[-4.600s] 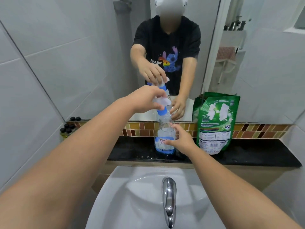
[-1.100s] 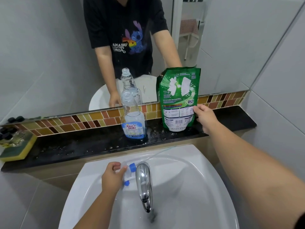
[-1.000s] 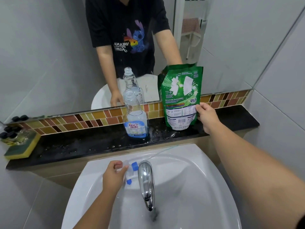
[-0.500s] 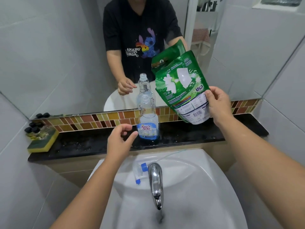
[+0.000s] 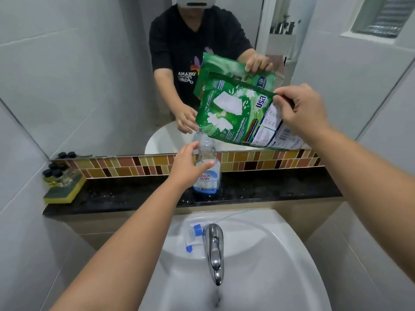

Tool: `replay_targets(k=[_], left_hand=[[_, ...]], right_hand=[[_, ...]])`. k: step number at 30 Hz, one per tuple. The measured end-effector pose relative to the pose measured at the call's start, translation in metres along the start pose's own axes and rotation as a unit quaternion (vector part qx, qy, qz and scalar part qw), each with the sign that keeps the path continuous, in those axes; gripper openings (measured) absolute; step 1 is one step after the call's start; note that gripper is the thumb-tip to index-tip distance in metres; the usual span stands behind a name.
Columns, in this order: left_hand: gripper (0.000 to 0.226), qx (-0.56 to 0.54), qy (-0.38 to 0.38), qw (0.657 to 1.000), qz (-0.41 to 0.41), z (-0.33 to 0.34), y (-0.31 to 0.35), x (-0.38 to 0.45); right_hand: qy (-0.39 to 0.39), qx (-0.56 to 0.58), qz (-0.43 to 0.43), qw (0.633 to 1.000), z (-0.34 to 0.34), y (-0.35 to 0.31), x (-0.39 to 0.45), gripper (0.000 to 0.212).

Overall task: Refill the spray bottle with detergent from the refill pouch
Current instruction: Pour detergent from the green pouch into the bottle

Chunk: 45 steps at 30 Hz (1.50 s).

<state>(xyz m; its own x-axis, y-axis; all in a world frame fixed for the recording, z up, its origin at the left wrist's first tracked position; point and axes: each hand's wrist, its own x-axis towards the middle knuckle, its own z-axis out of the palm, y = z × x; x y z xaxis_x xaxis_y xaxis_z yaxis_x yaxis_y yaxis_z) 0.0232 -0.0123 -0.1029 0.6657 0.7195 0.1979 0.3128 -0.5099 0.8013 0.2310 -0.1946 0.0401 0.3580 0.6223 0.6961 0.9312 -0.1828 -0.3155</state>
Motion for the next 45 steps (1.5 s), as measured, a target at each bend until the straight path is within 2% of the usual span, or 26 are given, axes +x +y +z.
replay_targets(k=[3, 9, 18, 37, 45], left_hand=[[0.080, -0.039, 0.008, 0.999, -0.028, 0.005, 0.003, 0.005], [0.085, -0.075, 0.023, 0.995, -0.068, 0.017, 0.004, 0.007], [0.081, -0.089, 0.037, 0.993, -0.071, 0.028, 0.000, 0.005], [0.075, -0.069, 0.025, 0.996, -0.052, 0.031, -0.002, 0.007], [0.070, -0.072, 0.027, 0.996, -0.053, 0.031, 0.000, 0.004]], right_hand=[[-0.008, -0.039, -0.056, 0.998, -0.007, -0.006, 0.014, 0.015], [-0.035, -0.088, -0.101, 0.990, -0.014, -0.014, 0.035, 0.015], [-0.070, -0.153, -0.196, 0.966, -0.016, -0.041, 0.055, 0.019], [-0.117, -0.239, -0.274, 0.924, -0.022, -0.078, 0.084, 0.028], [-0.112, -0.255, -0.309, 0.909, -0.023, -0.086, 0.091, 0.028]])
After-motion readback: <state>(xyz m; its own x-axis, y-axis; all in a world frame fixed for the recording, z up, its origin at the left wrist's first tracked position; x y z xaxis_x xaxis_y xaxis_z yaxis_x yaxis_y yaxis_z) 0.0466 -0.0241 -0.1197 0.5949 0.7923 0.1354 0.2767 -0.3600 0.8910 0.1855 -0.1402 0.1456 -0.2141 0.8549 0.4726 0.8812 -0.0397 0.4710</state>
